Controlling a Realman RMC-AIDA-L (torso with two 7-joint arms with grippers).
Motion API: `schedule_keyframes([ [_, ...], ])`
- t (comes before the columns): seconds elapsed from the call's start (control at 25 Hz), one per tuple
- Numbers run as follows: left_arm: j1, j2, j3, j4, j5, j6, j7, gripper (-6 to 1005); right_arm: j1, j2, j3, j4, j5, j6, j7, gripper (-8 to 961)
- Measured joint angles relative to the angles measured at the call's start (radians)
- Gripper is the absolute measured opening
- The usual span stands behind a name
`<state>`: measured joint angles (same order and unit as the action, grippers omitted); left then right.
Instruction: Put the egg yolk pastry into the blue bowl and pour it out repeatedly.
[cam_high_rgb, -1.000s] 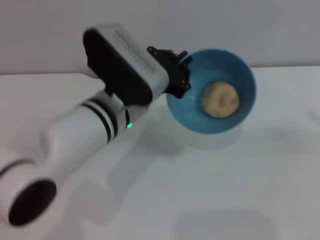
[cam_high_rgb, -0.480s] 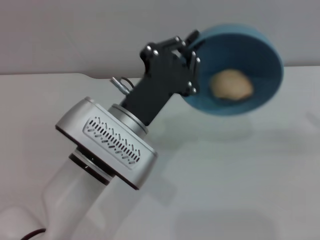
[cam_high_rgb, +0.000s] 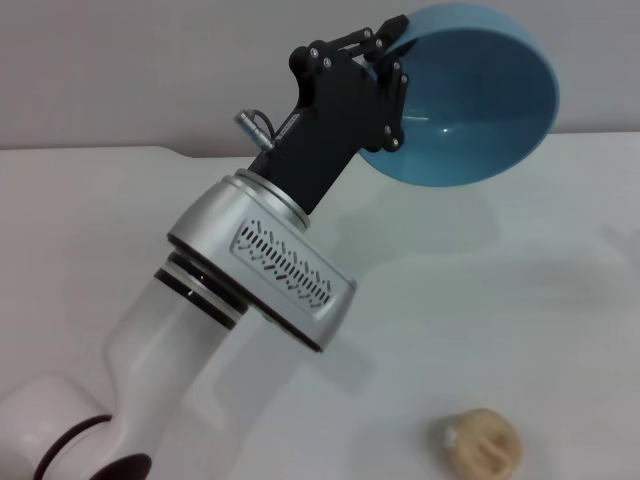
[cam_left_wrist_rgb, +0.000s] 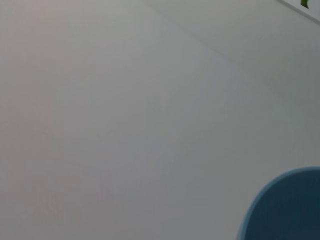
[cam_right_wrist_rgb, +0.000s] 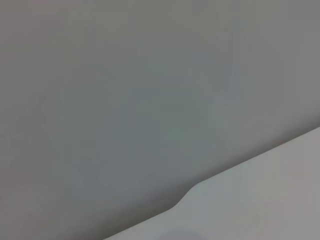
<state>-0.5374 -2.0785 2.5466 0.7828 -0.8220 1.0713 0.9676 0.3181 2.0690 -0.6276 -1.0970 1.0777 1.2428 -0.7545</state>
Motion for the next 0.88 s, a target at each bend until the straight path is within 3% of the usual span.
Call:
schedule_keyframes([
  [0.2,-0.026,0.000,-0.029,-0.006,-0.109,-0.063,-0.007,26,0.004,-0.002,-0.045,0.002,0.001,0.003,0.000,461],
  [0.4,-0.037,0.002,-0.138,0.039,-0.293,-0.268,0.003,24,0.029,-0.005,-0.178,-0.004,-0.008,0.033,0.001,456],
  [0.56,-0.003,0.008,-0.324,0.122,-0.358,-0.580,0.033,22,0.074,-0.013,-0.282,-0.006,-0.025,0.096,0.008,451],
  [0.68,0.013,0.010,-0.516,0.161,-0.396,-0.865,0.040,21,0.119,-0.014,-0.345,-0.008,-0.085,0.143,0.030,448],
  [0.88,-0.019,0.016,-0.850,0.137,-0.399,-1.360,0.007,19,0.180,-0.009,-0.422,-0.019,-0.199,0.188,0.097,443],
])
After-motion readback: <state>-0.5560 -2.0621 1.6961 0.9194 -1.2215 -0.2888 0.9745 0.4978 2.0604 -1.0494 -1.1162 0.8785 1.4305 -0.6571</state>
